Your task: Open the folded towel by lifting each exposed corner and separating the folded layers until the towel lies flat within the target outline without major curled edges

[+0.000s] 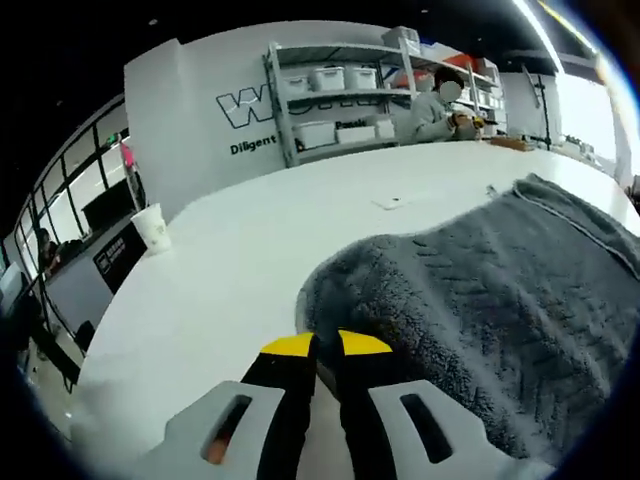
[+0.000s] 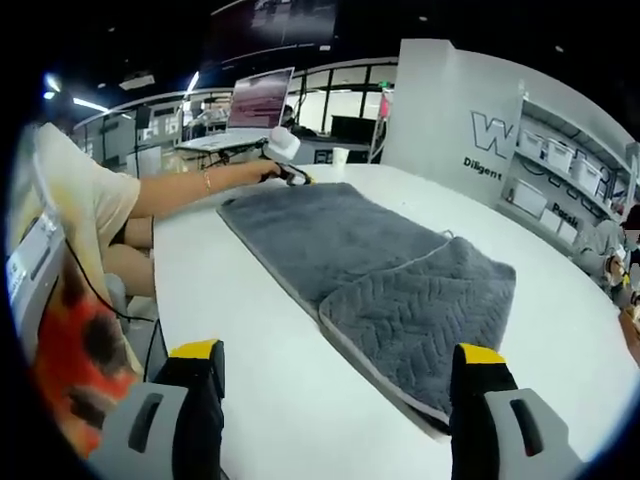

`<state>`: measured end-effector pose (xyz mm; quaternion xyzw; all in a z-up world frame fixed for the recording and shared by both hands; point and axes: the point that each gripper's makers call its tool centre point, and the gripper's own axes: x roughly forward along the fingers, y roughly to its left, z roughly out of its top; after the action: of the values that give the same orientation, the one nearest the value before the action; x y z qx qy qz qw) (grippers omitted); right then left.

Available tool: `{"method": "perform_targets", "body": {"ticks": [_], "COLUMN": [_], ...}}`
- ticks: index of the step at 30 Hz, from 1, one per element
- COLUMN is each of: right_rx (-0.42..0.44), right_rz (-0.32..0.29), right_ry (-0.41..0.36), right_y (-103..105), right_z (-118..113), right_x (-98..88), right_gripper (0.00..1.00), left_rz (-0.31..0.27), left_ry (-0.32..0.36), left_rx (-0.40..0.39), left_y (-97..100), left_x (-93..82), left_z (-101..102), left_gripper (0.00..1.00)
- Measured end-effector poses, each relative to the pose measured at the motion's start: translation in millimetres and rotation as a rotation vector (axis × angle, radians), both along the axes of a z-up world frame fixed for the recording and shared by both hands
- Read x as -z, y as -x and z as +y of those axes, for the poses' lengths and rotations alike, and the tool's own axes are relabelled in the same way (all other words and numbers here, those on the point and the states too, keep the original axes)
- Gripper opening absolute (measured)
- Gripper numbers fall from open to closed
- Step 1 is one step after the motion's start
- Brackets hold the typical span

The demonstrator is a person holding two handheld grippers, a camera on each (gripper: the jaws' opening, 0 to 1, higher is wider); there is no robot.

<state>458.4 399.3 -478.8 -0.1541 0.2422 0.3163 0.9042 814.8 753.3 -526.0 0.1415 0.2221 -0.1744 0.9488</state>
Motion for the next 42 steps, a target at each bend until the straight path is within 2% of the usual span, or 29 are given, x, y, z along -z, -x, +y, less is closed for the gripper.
{"method": "perform_targets", "body": {"ticks": [12,15,18,20,24,26,28,32,37,39,41,42], "right_rx": [0.007,0.009,0.006,0.005,0.007,0.007,0.008,0.014,0.025,0.025,0.028,0.03], "right_rz": [-0.001,-0.001,-0.002,-0.003,-0.007,-0.008,-0.007,-0.002,0.0,-0.002,0.001,0.003], "right_ry": [0.011,0.012,0.012,0.013,0.011,0.01,0.01,0.011,0.008,0.006,0.005,0.006], "right_y": [5,6,6,6,5,6,6,7,9,9,9,8], "right_z": [-5,-5,-4,-4,-3,-3,-3,-5,-10,-11,-12,-13], "right_x": [-1.4,-1.7,-2.2,-2.9,-3.9,-4.1,-3.6,-2.0,-1.1,-0.8,0.3,0.9], "right_gripper": [0.94,0.94,0.94,0.94,0.94,0.94,0.93,0.93,0.93,0.93,0.93,0.93], "left_rz": [-0.028,-0.029,-0.023,-0.026,-0.111,-0.124,-0.1,-0.03,0.027,0.061,0.076,0.062], "left_ry": [-0.175,-0.208,-0.207,-0.132,-0.07,0.003,0.083,0.167,0.181,0.223,0.227,0.226], "left_rx": [0.012,0.032,0.053,0.062,0.027,0.022,0.03,0.048,0.052,0.059,0.062,0.06], "left_y": [-8.5,-5.5,-1.5,-1.2,-12.1,-16.0,-18.3,-26.1,-31.2,-26.6,-25.7,-25.4], "left_x": [-3.8,-4.1,-5.8,-12.9,-35.0,-40.7,-39.5,-26.2,-6.4,-0.1,3.3,1.5], "left_z": [29,25,21,15,16,10,2,-10,-17,-23,-24,-24], "left_gripper": [0.13,0.13,0.13,0.14,0.15,0.14,0.12,0.12,0.12,0.12,0.13,0.13]}}
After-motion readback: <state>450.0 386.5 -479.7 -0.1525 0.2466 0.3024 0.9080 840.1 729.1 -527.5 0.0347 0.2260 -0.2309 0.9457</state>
